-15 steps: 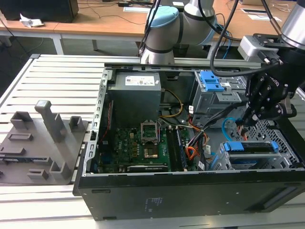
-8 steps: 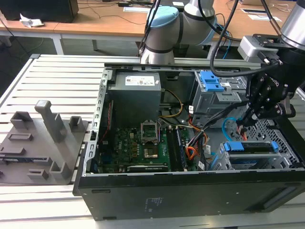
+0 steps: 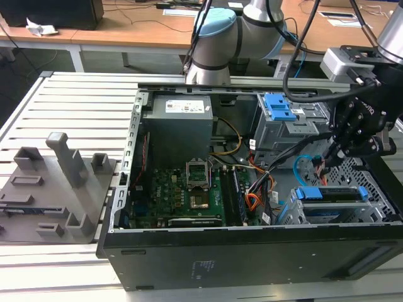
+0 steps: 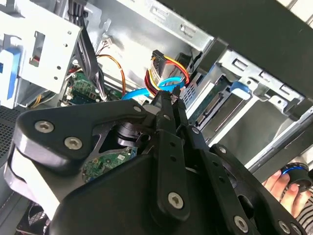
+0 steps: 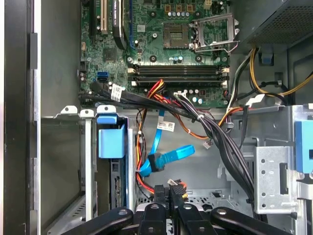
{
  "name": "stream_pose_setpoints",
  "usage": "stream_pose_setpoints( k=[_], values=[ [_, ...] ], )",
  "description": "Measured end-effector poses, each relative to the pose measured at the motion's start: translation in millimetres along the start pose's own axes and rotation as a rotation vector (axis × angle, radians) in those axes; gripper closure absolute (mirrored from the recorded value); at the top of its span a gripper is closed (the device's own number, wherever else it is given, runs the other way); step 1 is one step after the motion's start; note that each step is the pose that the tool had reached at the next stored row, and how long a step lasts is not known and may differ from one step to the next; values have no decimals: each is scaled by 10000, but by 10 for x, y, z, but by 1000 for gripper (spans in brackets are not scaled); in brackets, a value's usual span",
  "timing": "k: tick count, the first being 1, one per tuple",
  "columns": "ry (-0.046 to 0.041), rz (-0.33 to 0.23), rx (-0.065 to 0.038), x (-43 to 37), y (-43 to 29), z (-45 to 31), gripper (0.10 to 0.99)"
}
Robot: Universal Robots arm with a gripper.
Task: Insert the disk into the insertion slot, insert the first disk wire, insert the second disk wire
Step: 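Insert the first disk wire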
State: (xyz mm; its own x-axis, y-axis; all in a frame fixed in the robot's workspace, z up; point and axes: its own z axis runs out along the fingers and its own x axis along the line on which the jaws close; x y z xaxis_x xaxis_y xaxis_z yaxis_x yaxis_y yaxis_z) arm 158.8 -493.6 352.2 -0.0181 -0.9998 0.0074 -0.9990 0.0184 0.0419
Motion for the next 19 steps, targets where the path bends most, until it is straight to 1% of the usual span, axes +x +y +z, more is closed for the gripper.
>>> stream_pose_setpoints(
  k=[8,9,10,11,13,16,18,19],
  values=[
    [1,0,-1,-1,-59,-2,925],
    [0,0,-6,-1,-82,0,925],
    [2,-1,-19,-3,-146,2,925],
    [1,0,-23,-3,-176,5,925],
    [2,0,-25,3,-187,21,925],
    [-3,-1,-27,51,-188,29,925],
    [0,0,-25,129,-190,33,925],
    [0,0,-24,139,-189,33,925]
  ],
)
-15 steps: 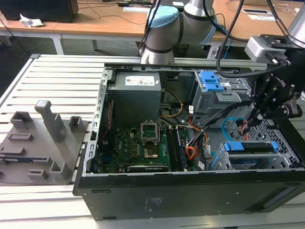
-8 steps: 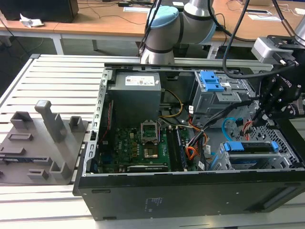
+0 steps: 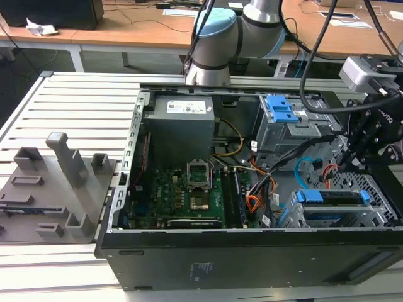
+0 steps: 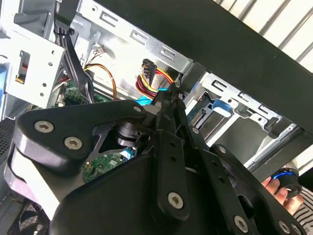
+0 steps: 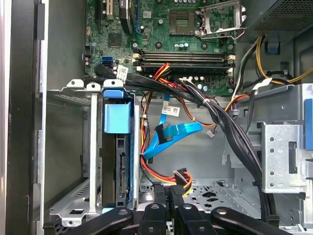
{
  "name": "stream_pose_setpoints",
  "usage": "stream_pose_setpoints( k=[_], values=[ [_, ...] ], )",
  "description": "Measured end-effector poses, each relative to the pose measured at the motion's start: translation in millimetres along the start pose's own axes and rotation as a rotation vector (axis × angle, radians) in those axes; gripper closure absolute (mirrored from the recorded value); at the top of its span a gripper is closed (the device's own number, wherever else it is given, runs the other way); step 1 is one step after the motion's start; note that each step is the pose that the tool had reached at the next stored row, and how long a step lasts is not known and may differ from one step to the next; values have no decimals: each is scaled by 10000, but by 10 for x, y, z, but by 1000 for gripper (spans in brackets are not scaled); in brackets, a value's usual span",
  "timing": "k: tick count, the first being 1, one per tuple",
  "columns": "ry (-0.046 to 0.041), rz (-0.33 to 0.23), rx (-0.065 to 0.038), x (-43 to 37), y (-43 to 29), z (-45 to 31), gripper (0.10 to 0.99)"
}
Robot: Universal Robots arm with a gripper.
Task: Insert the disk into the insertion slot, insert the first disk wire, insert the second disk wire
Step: 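Insert the first disk wire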
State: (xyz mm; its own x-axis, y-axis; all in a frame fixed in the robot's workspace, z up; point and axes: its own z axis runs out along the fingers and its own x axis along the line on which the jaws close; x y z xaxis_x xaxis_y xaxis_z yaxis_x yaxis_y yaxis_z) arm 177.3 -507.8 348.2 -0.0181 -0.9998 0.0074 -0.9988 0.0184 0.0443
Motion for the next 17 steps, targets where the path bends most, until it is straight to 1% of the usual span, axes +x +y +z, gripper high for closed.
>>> stream_pose_setpoints(
  k=[2,4,5,7,8,11,12,13,17],
  values=[
    [-7,0,1,-1,10,5,925],
    [-54,-3,-2,-17,21,13,925],
    [-79,-5,-2,-23,40,18,925],
    [-89,-4,-1,-17,77,21,925],
    [-88,-5,2,4,92,21,925],
    [-90,-4,2,137,102,25,925],
    [-89,-4,2,194,103,26,925],
    [-89,-4,2,274,105,29,925],
    [-93,-4,2,309,133,31,925]
  ],
)
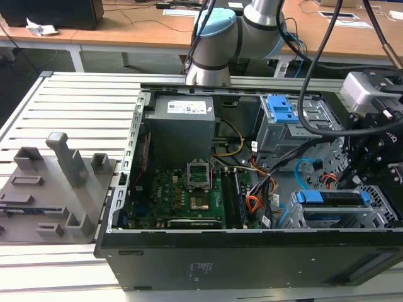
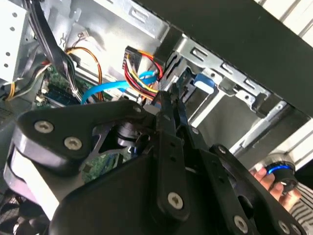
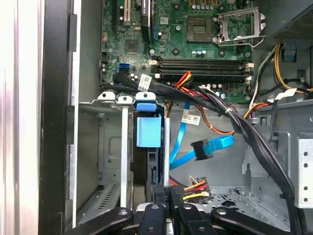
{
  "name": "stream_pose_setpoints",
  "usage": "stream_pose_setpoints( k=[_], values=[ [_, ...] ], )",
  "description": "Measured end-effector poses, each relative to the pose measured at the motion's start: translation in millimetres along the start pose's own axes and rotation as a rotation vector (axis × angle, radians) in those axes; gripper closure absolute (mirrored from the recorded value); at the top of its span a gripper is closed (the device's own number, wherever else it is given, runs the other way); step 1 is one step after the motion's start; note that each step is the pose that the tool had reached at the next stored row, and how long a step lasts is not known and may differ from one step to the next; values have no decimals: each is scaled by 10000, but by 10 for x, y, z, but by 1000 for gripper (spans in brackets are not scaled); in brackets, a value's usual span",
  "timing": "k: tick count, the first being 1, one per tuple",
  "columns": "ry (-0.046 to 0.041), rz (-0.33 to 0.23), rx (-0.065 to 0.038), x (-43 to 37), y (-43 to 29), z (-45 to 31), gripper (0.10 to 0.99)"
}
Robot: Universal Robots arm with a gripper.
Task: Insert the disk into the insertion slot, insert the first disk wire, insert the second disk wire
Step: 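Insert the first disk wire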
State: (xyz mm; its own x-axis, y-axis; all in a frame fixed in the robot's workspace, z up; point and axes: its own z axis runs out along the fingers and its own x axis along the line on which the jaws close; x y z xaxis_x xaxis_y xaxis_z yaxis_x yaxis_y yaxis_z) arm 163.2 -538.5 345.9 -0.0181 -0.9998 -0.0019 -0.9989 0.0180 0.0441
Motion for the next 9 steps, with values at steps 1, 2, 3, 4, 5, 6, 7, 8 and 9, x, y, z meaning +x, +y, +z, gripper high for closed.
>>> stream_pose_setpoints(
  k=[1,2,3,4,5,6,7,8,9],
  values=[
    [-2,0,0,12,3,1,925],
    [10,-1,2,19,2,1,925],
    [49,0,2,19,2,1,925],
    [116,3,3,20,3,0,925],
    [164,6,4,21,3,1,925],
    [191,8,4,21,4,1,925],
    [226,10,5,21,4,-1,925],
    [257,11,6,21,4,-3,925],
    [295,13,7,21,4,-13,925]
  ],
)
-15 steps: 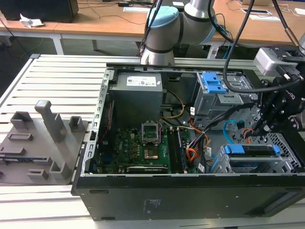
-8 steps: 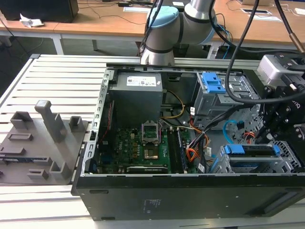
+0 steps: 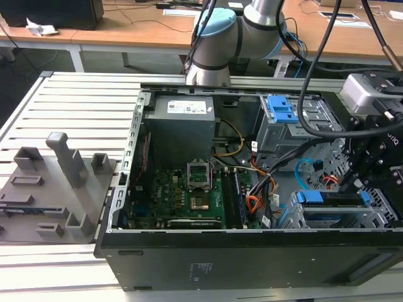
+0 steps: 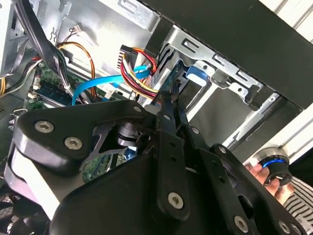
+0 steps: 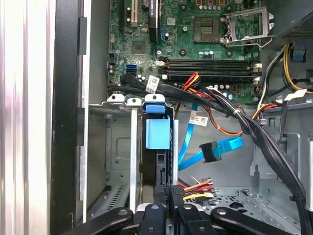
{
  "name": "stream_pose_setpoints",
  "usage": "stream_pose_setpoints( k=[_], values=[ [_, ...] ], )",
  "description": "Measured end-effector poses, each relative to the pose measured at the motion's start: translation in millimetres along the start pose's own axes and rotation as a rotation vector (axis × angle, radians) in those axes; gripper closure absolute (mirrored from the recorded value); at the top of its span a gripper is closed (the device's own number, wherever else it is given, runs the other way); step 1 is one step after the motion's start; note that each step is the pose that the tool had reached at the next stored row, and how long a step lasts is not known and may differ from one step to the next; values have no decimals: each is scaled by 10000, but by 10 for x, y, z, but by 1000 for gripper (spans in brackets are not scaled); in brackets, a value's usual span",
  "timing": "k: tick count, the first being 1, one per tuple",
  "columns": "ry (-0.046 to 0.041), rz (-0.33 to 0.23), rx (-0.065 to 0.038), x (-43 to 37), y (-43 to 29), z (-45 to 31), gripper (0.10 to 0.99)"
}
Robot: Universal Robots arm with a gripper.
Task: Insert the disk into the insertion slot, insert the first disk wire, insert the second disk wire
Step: 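Insert the first disk wire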
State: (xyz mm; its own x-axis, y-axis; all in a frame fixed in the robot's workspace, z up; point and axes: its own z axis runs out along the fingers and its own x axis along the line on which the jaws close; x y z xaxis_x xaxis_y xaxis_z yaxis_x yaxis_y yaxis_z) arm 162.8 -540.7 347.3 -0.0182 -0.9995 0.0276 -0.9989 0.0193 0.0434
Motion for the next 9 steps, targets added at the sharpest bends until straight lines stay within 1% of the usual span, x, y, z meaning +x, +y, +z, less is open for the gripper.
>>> stream_pose_setpoints(
  k=[2,3,9],
  values=[
    [45,1,1,0,1,-13,925],
    [53,1,1,7,1,-13,925],
    [46,1,1,11,0,18,925]
  ],
)
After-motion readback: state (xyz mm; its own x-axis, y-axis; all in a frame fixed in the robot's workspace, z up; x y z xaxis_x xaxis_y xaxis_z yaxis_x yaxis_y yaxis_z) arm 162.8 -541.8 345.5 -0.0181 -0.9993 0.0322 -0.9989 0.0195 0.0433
